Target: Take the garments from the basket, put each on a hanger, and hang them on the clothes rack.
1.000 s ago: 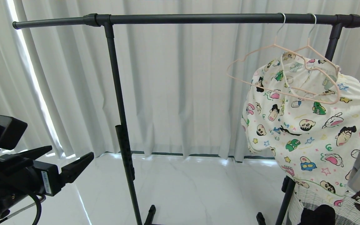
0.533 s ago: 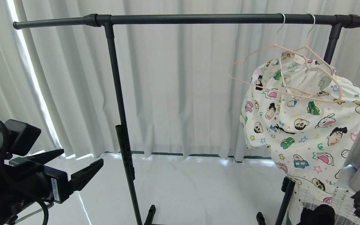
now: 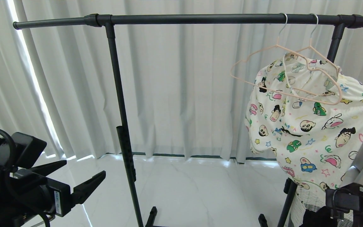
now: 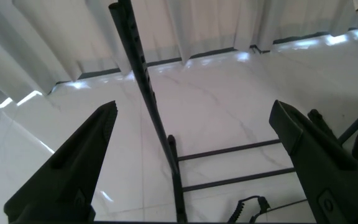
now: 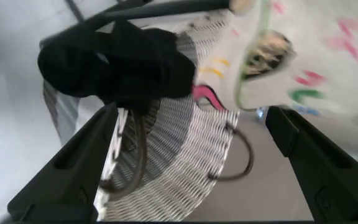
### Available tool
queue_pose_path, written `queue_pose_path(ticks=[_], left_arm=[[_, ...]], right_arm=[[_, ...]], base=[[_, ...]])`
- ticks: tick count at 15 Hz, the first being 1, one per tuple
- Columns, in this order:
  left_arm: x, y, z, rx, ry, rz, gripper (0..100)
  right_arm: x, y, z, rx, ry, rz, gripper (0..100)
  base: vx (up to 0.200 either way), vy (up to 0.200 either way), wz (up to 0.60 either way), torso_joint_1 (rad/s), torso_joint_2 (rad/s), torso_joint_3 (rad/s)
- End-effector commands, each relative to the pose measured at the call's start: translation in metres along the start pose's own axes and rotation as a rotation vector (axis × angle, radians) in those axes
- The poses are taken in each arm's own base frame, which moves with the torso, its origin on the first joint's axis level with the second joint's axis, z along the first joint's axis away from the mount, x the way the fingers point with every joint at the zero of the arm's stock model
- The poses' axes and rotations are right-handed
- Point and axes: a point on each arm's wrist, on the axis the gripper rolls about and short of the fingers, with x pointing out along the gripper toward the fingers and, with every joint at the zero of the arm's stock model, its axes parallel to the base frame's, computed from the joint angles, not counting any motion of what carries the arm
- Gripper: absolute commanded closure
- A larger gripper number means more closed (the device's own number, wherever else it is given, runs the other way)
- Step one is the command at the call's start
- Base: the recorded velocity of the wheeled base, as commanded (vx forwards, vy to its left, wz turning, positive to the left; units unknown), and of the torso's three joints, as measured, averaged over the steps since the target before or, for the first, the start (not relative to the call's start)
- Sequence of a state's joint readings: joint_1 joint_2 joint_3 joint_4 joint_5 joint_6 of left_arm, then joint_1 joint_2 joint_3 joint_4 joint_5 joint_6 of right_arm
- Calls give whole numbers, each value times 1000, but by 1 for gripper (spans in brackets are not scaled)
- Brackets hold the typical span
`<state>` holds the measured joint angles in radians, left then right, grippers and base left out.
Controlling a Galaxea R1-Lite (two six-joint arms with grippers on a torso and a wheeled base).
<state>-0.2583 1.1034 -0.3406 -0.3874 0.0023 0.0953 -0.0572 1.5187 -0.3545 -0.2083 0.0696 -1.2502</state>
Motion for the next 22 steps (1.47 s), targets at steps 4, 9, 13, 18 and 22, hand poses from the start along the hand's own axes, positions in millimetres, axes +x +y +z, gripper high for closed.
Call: queue_pose_path(ticks=[4,9,13,18,22], left_arm=[[0,0,-1,0,2,0,0],[0,0,-1,2,2,0,0],[1,0,-1,0,5,-1,0],[0,-1,-1,3,3,-3,0],[1,-1,-1,5,4,-9,0]], right_arm=[[45,1,7,-35,9,153,0],[64,-8,-7,17,79,103,0],[72,-9,-9,24,80,95,0],[86,-16,-9,50,62,18,100],[85,-18,-9,49,55,5,100]], base=[[0,0,0,0,0,0],[0,0,0,0,0,0],[0,0,0,0,0,0],[0,0,0,0,0,0],[0,0,0,0,0,0]])
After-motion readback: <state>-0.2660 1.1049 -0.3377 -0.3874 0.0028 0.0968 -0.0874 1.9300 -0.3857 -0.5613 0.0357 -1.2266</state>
